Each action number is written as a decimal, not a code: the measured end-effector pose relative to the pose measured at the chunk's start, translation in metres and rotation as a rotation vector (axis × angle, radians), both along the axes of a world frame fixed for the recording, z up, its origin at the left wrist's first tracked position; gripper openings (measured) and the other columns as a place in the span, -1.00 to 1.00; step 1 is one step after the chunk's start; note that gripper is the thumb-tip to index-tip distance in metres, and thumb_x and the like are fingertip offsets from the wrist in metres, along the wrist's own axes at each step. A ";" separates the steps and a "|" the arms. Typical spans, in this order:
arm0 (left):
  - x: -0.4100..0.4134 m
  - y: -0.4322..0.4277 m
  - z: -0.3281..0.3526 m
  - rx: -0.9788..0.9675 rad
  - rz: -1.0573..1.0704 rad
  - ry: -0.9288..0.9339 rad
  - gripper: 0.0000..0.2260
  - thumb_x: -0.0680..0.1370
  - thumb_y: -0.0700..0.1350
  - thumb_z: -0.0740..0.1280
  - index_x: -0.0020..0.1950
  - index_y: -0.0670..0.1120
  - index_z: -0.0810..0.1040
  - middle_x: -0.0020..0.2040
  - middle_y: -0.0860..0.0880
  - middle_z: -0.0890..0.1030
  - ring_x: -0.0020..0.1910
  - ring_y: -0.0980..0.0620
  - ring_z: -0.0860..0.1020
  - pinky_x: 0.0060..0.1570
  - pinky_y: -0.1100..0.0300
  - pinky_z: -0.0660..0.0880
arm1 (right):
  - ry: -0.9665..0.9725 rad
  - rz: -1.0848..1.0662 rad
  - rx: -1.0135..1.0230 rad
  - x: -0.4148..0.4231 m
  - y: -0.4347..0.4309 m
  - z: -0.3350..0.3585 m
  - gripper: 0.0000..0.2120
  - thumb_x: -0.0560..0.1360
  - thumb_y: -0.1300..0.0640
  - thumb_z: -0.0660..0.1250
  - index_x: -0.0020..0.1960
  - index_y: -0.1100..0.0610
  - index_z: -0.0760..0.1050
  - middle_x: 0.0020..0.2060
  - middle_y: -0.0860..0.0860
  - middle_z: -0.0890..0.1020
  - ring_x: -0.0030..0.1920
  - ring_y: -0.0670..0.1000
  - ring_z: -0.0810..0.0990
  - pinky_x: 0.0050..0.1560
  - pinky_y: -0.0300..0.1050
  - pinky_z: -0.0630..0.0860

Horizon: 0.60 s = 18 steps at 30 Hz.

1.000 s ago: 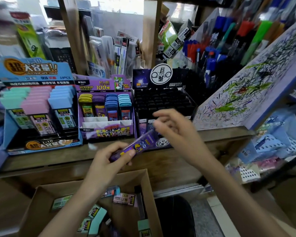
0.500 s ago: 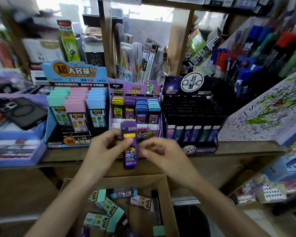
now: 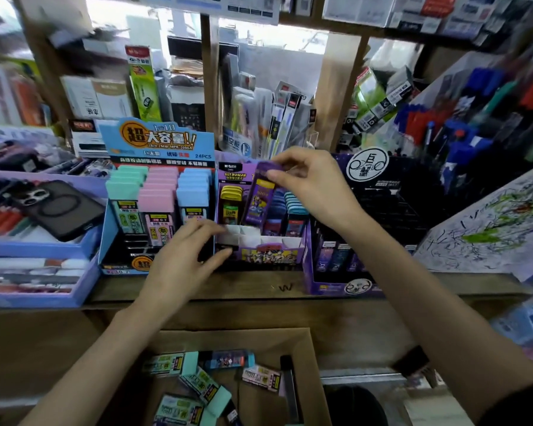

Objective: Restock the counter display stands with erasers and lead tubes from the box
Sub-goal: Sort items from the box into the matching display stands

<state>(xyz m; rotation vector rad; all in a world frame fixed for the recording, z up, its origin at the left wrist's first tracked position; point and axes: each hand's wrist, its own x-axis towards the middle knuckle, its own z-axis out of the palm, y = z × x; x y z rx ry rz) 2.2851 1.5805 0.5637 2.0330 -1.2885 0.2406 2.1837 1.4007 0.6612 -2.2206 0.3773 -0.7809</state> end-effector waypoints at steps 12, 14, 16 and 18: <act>0.001 0.002 -0.024 0.139 -0.063 -0.023 -0.63 0.52 -0.15 0.36 0.32 -0.14 0.48 0.24 -0.06 0.48 0.20 -0.02 0.50 0.17 0.09 0.48 | 0.251 -0.069 -0.408 0.035 -0.006 -0.034 -0.83 0.49 0.12 0.37 0.06 0.12 0.59 -0.05 0.03 0.63 -0.01 0.04 0.54 0.05 -0.01 0.48; 0.002 0.002 -0.025 0.138 -0.060 -0.029 -0.63 0.52 -0.15 0.36 0.32 -0.14 0.48 0.24 -0.06 0.48 0.19 -0.02 0.51 0.16 0.09 0.48 | 0.258 -0.112 -0.440 0.038 -0.005 -0.036 -0.86 0.48 0.13 0.39 0.02 0.13 0.56 -0.08 0.03 0.61 -0.02 0.06 0.53 0.00 -0.02 0.48; 0.002 0.001 -0.026 0.144 -0.056 -0.027 -0.63 0.53 -0.14 0.35 0.32 -0.15 0.48 0.25 -0.05 0.47 0.20 -0.02 0.50 0.16 0.09 0.47 | 0.284 -0.144 -0.419 0.040 -0.005 -0.035 -0.86 0.45 0.13 0.42 -0.05 0.11 0.50 -0.13 0.02 0.58 -0.03 0.08 0.51 -0.04 0.00 0.47; 0.002 0.001 -0.026 0.151 -0.058 -0.026 -0.62 0.53 -0.12 0.34 0.34 -0.15 0.46 0.26 -0.04 0.46 0.20 -0.02 0.49 0.17 0.09 0.46 | 0.342 -0.156 -0.366 0.042 -0.005 -0.033 -0.84 0.42 0.12 0.44 -0.11 0.07 0.47 -0.15 -0.02 0.55 0.02 0.08 0.50 -0.02 0.01 0.47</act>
